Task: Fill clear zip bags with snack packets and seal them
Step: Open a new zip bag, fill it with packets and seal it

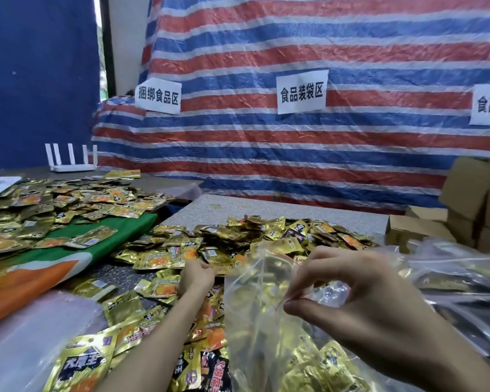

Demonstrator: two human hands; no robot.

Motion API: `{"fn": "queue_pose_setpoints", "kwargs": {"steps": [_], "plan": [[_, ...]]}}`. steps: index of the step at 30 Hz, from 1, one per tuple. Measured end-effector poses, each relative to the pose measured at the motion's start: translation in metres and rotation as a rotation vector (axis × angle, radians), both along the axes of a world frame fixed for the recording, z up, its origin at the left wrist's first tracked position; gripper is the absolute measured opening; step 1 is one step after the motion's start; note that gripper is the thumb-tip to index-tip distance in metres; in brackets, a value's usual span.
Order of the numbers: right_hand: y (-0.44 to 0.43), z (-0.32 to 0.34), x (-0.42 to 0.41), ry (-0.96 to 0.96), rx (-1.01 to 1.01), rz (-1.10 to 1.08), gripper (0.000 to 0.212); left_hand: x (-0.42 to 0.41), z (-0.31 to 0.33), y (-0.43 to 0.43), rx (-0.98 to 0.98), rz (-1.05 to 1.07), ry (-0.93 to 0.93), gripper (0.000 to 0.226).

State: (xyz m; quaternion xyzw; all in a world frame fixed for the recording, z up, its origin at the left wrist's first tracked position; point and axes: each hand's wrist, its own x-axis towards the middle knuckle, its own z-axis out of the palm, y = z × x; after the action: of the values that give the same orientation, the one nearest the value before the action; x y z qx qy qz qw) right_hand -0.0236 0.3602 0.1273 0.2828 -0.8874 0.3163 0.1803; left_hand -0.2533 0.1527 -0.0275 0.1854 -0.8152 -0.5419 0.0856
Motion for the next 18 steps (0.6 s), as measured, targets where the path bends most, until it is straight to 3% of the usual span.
{"fn": "queue_pose_setpoints", "kwargs": {"steps": [2, 9, 11, 14, 18], "plan": [[0.001, 0.001, 0.000, -0.016, -0.003, 0.000, 0.004, -0.001, -0.002, 0.000, -0.048, 0.048, 0.002, 0.028], [0.005, 0.004, 0.003, -0.032, 0.012, 0.007, 0.004, 0.004, 0.018, -0.023, -0.047, 0.251, 0.105, 0.036], [0.005, 0.004, 0.004, -0.026, 0.009, 0.002, 0.006, 0.010, 0.014, -0.027, -0.153, 0.217, 0.036, 0.034], [0.003, 0.003, 0.006, -0.023, 0.022, 0.009, 0.004, 0.015, -0.008, -0.022, -0.359, 0.133, -0.127, 0.059], [0.003, 0.004, 0.006, -0.036, 0.037, 0.010, 0.004, 0.006, -0.023, -0.016, -0.478, 0.116, -0.168, 0.042]]}}
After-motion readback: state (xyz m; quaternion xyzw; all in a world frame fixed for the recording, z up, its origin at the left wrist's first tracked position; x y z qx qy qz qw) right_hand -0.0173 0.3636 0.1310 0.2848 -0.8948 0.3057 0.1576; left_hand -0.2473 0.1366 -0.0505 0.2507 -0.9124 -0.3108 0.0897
